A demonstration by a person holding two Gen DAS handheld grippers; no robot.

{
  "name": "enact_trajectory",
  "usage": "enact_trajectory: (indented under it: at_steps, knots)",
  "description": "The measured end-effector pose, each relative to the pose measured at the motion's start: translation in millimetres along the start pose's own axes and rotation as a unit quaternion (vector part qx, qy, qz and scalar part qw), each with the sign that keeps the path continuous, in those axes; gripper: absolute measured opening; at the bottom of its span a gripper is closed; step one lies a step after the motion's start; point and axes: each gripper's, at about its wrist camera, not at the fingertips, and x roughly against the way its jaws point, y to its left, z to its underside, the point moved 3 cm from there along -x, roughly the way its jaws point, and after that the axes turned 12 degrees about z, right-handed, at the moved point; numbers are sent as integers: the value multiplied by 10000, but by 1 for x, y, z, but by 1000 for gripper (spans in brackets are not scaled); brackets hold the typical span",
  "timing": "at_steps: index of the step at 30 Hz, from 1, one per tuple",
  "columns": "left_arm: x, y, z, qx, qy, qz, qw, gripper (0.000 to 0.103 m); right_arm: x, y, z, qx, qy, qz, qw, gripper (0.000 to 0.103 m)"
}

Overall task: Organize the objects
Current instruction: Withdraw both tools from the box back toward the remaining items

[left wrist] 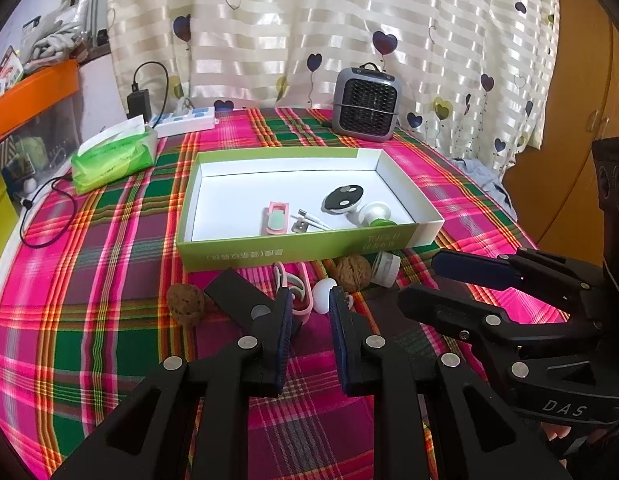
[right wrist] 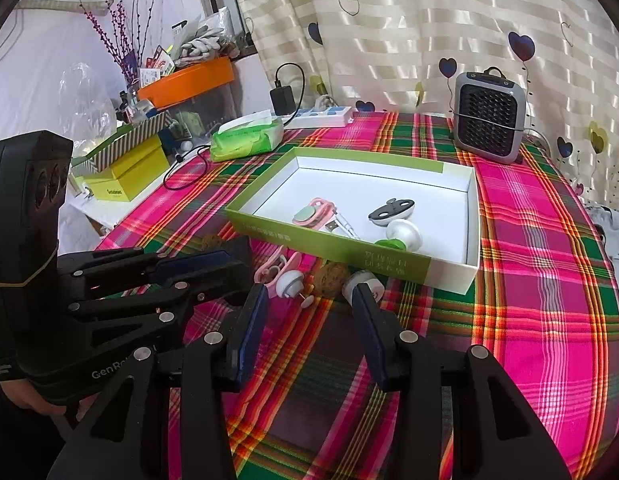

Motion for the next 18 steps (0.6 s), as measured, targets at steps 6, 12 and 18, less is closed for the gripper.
enact_trajectory:
  at_steps: [6,12,18]
  knots:
    - [1,0,1,7,-4,6,10000,17,0,1,0,7,22,-2,10000,45]
    - [0,0,0,5,1,2,10000,17,-1,1,0,5,30,2,10000,45]
    - [1,1,2,13,1,-11,10000,17,-1,0,0,-2,37,2,10000,45]
